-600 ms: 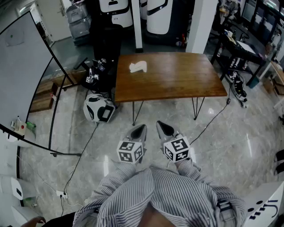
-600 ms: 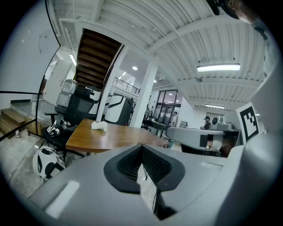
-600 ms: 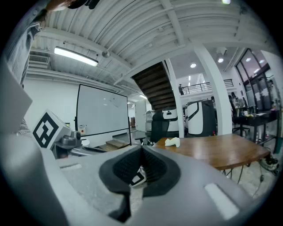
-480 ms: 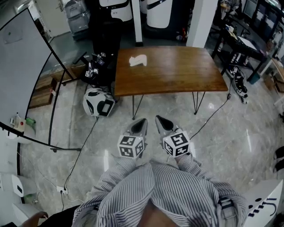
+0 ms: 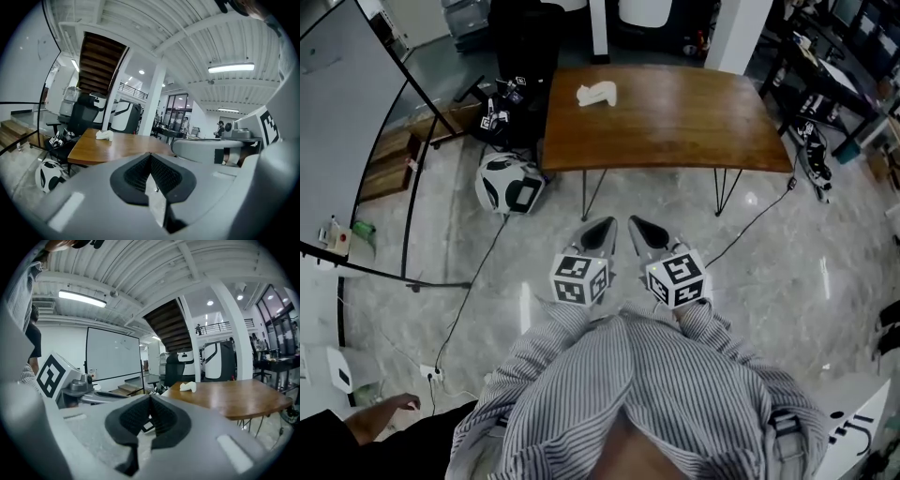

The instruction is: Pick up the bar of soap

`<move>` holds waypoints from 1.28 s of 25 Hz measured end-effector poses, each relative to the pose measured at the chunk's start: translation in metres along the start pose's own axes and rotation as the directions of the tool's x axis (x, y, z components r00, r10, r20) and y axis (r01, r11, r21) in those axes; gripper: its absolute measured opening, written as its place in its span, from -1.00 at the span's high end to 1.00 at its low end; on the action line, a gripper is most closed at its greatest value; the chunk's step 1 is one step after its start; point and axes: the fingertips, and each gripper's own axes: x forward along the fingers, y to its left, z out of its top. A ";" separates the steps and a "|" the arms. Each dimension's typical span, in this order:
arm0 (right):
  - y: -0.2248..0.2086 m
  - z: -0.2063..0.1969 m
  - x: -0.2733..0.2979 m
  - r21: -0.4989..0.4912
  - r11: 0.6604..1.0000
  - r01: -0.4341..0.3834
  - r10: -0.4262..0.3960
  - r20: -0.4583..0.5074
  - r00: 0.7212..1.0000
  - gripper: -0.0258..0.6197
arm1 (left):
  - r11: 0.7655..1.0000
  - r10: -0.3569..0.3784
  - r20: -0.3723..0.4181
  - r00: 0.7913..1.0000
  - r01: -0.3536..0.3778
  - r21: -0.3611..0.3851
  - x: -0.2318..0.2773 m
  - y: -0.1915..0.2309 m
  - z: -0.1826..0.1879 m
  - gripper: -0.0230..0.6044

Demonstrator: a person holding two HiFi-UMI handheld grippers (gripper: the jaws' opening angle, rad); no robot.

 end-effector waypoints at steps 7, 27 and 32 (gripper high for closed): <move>-0.028 0.000 0.006 -0.015 1.000 0.014 -0.013 0.007 1.000 0.92 | 1.000 0.018 0.017 1.000 -0.018 -0.008 0.026 0.003 0.003 0.92; -0.168 0.022 0.198 0.024 0.999 0.028 -0.028 -0.012 1.000 0.92 | 0.997 -0.070 0.040 0.997 0.070 -0.019 0.202 0.150 0.065 0.92; -0.210 0.057 0.290 0.034 0.999 0.034 -0.033 -0.014 0.999 0.92 | 0.986 -0.168 0.016 0.986 0.168 -0.016 0.271 0.209 0.109 0.92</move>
